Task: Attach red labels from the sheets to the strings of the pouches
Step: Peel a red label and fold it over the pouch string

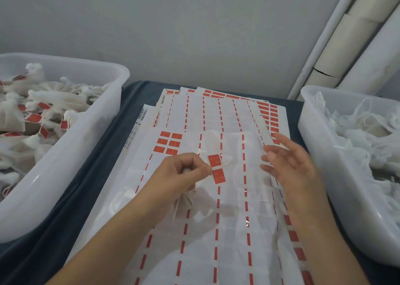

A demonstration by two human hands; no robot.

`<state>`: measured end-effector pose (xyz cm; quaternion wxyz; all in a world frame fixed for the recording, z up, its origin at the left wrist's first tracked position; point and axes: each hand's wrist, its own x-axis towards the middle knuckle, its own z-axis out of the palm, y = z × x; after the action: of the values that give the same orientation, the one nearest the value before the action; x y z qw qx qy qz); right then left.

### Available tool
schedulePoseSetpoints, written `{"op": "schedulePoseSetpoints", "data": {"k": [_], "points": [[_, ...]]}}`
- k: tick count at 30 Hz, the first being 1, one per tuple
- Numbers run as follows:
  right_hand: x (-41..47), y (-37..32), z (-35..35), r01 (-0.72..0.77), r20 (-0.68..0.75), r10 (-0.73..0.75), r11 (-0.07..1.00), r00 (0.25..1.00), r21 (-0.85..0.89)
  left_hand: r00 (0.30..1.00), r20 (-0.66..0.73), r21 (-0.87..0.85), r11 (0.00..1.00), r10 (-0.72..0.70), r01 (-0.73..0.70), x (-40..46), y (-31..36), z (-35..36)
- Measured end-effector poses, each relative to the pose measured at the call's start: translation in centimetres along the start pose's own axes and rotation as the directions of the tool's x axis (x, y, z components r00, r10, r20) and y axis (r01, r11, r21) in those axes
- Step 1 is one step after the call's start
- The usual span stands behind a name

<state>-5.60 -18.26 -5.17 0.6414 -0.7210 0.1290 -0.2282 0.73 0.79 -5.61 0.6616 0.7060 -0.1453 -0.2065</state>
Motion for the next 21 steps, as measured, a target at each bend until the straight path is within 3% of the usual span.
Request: {"op": "schedulePoseSetpoints", "data": {"k": [3,7,12,21], "points": [[-0.8,0.1,1.1,-0.189,0.168,0.177,0.980,0.970,0.062,0.997,0.071,-0.099,0.994,-0.040,0.047,-0.1,0.2,0.2],[-1.9,0.3,2.5,-0.216,0.317,0.202,0.976,0.927,0.009,0.993,0.110,-0.140,0.988,-0.053,0.068,-0.4,0.4,0.7],[-1.9,0.5,2.5,-0.202,0.273,0.164,0.972,0.948,0.116,0.995,0.097,-0.117,0.992,-0.040,0.051,-0.5,0.3,1.0],[-2.4,0.4,3.0,-0.082,0.136,0.070,0.993,0.988,0.090,1.000,0.016,-0.079,0.997,-0.025,0.027,-0.5,0.1,1.5]]}}
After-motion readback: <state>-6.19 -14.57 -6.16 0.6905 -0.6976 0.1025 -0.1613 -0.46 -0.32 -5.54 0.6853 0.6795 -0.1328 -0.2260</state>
